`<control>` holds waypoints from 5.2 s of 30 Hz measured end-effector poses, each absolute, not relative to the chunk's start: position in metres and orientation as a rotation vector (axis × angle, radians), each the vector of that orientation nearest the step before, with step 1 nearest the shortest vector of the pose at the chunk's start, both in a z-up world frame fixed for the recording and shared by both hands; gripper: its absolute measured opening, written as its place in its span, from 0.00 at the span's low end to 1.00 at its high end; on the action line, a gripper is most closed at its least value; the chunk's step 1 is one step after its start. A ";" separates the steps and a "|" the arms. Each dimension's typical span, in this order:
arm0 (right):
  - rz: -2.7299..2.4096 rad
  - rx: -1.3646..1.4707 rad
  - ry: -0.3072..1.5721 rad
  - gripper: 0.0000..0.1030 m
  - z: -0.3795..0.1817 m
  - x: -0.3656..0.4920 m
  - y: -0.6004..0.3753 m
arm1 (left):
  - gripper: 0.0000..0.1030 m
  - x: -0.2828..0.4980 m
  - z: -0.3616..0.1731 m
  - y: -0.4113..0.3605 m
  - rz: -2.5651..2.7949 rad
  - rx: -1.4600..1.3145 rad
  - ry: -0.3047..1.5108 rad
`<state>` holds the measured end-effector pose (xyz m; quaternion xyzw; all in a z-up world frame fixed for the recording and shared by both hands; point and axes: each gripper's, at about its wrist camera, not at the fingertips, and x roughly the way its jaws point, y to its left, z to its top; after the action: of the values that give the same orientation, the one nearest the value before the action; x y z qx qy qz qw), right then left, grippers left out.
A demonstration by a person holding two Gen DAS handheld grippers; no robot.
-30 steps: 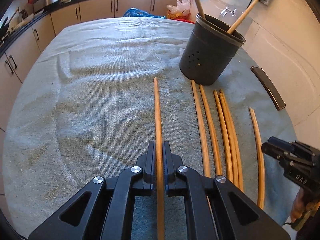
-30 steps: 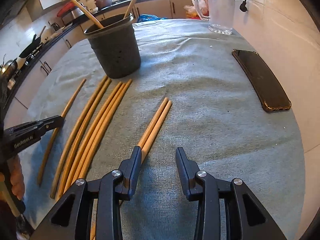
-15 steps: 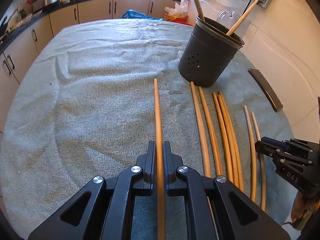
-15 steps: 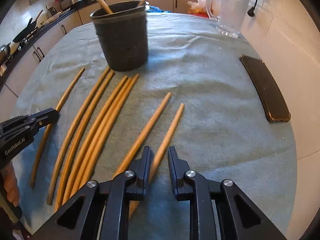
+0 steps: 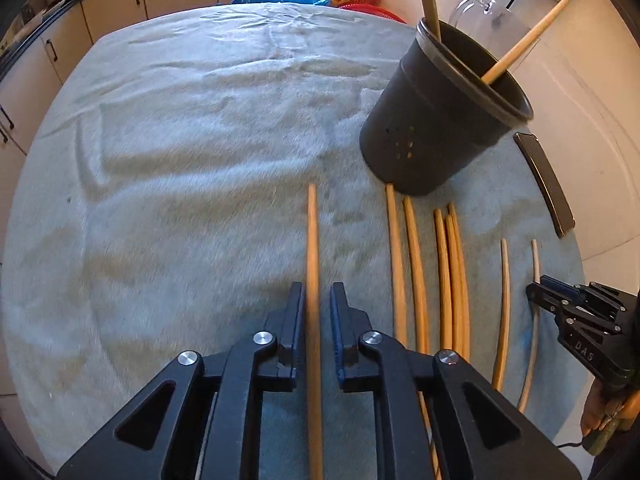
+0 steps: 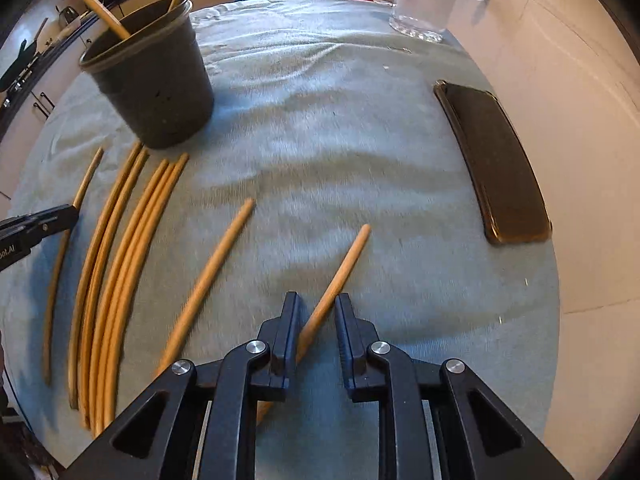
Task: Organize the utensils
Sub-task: 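Close the right gripper on a chopstick while the left gripper holds its chopstick, then raise both chopsticks upright and carry them above the black holder, then drop both chopsticks into the black holder by opening both grippers, then lower the left gripper and close it on another wooden chopstick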
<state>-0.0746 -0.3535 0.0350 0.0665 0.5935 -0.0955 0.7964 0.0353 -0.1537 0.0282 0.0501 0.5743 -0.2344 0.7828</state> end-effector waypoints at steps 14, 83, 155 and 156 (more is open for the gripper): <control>-0.156 0.229 1.071 0.07 0.053 -0.096 -0.351 | 0.06 -0.013 0.067 -0.129 -0.472 0.125 1.016; -0.098 0.330 0.345 0.07 0.259 -0.034 -0.344 | 0.06 0.040 0.254 -0.196 -0.481 -0.034 0.528; -0.048 0.163 1.053 0.23 0.039 -0.092 -0.313 | 0.07 -0.015 0.030 -0.183 -0.438 0.209 1.032; -0.057 0.145 1.052 0.18 0.039 -0.091 -0.311 | 0.06 -0.013 0.031 -0.177 -0.437 0.162 1.058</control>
<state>-0.0913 -0.3108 0.0390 0.0692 0.5017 -0.0271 0.8618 -0.0132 -0.1767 0.0307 0.0763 0.5000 -0.2068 0.8375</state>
